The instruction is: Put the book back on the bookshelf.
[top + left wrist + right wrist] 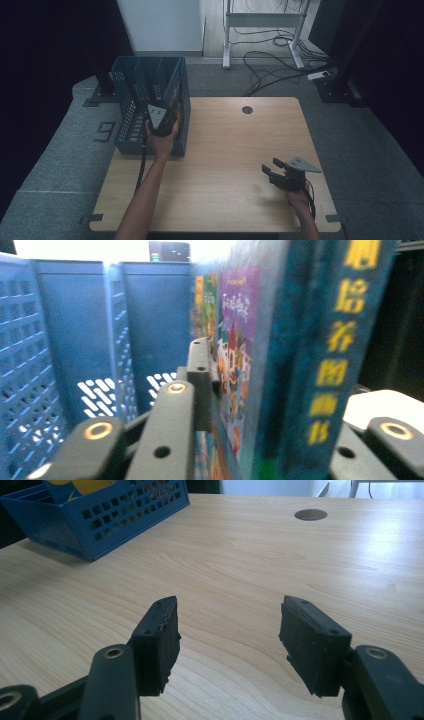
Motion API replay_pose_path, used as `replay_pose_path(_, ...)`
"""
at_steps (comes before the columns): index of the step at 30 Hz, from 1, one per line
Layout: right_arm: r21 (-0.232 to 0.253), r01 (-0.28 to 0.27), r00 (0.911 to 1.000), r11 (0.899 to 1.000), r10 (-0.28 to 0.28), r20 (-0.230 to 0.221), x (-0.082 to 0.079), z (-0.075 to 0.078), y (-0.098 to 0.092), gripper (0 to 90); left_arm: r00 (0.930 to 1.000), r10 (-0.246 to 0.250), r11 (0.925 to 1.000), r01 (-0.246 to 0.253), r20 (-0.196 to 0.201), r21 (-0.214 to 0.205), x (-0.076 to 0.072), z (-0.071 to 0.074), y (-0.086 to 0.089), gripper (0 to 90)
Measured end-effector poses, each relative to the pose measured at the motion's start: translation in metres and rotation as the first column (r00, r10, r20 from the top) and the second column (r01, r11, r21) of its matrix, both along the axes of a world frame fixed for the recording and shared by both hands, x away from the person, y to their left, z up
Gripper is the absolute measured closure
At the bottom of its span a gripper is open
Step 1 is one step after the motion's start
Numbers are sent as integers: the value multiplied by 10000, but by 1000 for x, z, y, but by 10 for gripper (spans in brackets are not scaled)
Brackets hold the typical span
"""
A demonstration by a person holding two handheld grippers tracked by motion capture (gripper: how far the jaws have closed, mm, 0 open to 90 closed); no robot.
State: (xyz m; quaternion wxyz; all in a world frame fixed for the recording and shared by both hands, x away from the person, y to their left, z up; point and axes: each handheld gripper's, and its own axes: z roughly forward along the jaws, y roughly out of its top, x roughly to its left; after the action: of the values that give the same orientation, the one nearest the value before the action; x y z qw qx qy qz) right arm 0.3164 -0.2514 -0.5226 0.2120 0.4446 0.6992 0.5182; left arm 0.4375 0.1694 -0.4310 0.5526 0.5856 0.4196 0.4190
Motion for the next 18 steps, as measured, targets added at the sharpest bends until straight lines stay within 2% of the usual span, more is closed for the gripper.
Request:
replay_pose_path(5,-14,-50,10000,10000,50,-43,0,-1,2,397,9998,-193,9981,191,22,589,-10,1,-8,627)
replay_pose_path(15,67,-7,10000,10000,6,41,-1,1,0,397,9985,-421,9991,422,-355,23,-13,3,5,559)
replay_pose_path(18,54,-24,10000,10000,24,27,0,0,0,396,9972,-532,9986,534,-529,29,-13,3,9,553)
